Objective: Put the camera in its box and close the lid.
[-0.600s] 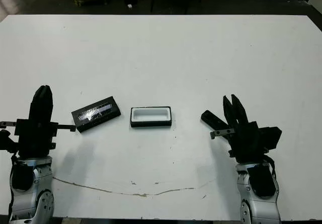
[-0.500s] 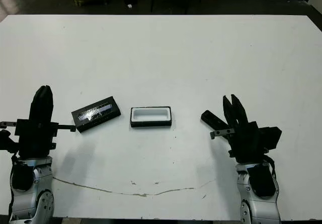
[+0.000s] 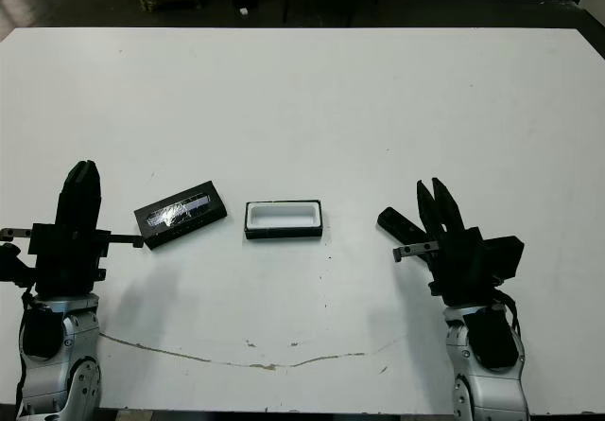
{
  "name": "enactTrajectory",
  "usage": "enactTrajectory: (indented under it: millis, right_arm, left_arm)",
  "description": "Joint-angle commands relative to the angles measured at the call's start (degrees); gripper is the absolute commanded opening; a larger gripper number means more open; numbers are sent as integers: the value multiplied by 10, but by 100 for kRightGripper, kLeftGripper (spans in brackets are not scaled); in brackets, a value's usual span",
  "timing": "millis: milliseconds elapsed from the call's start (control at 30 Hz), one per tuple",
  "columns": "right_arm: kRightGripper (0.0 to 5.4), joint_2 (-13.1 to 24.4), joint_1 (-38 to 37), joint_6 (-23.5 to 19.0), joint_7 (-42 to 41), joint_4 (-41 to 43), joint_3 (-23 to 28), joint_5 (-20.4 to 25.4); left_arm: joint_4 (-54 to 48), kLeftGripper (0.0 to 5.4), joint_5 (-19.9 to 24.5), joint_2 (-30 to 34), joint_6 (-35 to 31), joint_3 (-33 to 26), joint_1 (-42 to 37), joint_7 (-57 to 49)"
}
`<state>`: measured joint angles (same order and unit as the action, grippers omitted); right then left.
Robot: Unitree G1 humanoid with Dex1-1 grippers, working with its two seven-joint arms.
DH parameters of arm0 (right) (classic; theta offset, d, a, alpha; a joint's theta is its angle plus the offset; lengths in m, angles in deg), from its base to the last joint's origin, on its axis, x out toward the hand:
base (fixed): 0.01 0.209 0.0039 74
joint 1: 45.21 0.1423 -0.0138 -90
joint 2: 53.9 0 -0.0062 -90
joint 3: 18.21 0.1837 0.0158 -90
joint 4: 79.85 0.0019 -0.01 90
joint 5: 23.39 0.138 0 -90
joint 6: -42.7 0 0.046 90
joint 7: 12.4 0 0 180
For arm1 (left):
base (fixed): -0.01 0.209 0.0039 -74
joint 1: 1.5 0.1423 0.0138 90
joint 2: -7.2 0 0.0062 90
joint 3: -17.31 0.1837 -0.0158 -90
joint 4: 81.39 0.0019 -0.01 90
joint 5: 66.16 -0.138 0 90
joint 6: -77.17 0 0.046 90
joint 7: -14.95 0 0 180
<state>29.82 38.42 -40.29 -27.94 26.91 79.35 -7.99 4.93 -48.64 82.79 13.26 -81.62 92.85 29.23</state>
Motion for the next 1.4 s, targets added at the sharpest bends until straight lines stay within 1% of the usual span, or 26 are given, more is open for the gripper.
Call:
enactTrajectory:
  millis: [33,167,200,233,367,400,500,600,667,700,767,800,867,967,1100,1200,1267,1400]
  right_arm:
    - [0,36,5,-57,-15,38,25,41]
    - [0,85,34,-69,-53,-8,67,68]
    - [0,97,39,-72,-61,-19,74,69]
    - [0,109,45,-63,-71,-35,80,64]
    - [0,160,65,-3,-107,-100,85,8]
    - [0,173,66,-7,-114,-103,85,1]
    - [0,211,59,-68,-130,-77,84,1]
    - [35,248,50,-108,-155,-46,77,-2]
    - [76,267,49,-118,-180,-42,69,-1]
    - [100,271,51,-123,-192,-44,65,3]
    - [145,278,60,-148,-226,-54,59,34]
    - [165,279,66,-154,-245,-65,57,49]
    - [208,274,77,-146,-280,-92,55,70]
    - [274,264,97,-117,-339,-152,49,91]
    - [362,259,105,-91,-374,-194,47,93]
    - [426,262,108,-78,-382,-219,42,80]
    - [471,266,112,-72,-389,-235,38,74]
    - [511,260,119,-64,-403,-264,38,76]
  left_arm:
    - [-4,1,1,0,-19,4,11,-4]
    - [5,1,-4,0,-7,3,6,-1]
    - [7,1,-4,0,-7,3,5,0]
    - [7,1,-4,1,-8,3,5,0]
    - [7,1,-11,-1,-5,3,6,-4]
    - [5,1,-10,-1,-7,4,7,-4]
    - [13,1,-1,2,-3,2,3,6]
    - [15,0,9,1,-8,0,2,10]
    - [14,0,10,1,-7,0,2,11]
    - [16,0,10,2,-5,0,1,13]
    - [13,0,3,2,-6,0,2,7]
    - [9,0,3,1,-10,1,3,5]
    - [7,0,-4,2,-7,1,4,3]
    - [9,0,-5,4,-7,1,3,4]
    - [0,0,-4,3,-18,3,5,3]
    - [10,0,-6,2,-5,2,0,7]
    - [7,0,-4,3,-11,3,1,7]
    - [8,0,-4,2,-12,4,1,6]
